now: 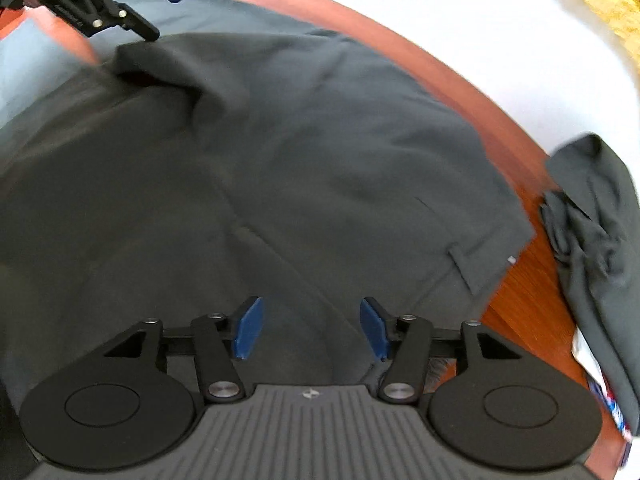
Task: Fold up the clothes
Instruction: 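Lay the trousers down and smooth them flat with both open tools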
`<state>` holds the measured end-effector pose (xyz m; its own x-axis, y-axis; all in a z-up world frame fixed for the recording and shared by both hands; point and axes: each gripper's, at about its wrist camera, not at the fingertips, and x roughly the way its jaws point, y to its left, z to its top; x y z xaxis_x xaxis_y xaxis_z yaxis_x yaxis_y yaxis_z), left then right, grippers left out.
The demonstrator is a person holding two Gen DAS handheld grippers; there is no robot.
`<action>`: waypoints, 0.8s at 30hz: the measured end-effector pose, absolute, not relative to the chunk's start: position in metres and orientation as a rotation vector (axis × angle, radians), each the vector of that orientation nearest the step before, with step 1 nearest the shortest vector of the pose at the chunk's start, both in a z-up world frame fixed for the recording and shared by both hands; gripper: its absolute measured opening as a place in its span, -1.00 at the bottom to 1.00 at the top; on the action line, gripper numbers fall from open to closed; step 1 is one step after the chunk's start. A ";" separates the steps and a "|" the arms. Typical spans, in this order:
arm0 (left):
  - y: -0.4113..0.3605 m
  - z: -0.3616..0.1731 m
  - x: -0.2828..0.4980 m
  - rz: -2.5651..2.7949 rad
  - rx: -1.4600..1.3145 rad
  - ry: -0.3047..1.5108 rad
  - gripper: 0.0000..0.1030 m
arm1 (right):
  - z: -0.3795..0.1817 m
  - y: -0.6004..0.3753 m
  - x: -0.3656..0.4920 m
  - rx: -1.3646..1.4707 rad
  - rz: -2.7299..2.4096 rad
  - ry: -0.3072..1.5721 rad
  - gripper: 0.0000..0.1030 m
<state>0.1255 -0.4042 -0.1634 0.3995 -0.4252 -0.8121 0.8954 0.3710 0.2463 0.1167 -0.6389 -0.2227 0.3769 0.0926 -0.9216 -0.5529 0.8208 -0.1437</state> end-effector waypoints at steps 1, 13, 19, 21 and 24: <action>-0.407 -0.165 0.117 -0.980 0.771 0.730 0.15 | -0.224 -0.637 0.119 -0.482 0.458 1.122 0.38; -0.408 -0.193 0.072 -1.038 0.787 0.835 0.16 | -0.252 -0.646 0.154 -0.508 0.742 1.190 0.43; -0.382 -0.196 0.081 -0.979 0.702 0.880 0.17 | -0.255 -0.661 0.149 -0.561 0.828 1.218 0.78; -0.373 -0.195 0.084 -0.963 0.679 0.893 0.18 | -0.256 -0.666 0.144 -0.593 0.853 1.219 0.78; -0.361 -0.197 0.087 -0.916 0.674 0.909 0.18 | -0.256 -0.674 0.142 -0.603 0.855 1.228 0.79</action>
<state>0.0869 -0.3611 -0.1973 0.3048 -0.3690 -0.8780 0.8807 0.4600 0.1125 0.1417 -0.6741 -0.2555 0.1036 0.2330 -0.9669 -0.8259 0.5618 0.0469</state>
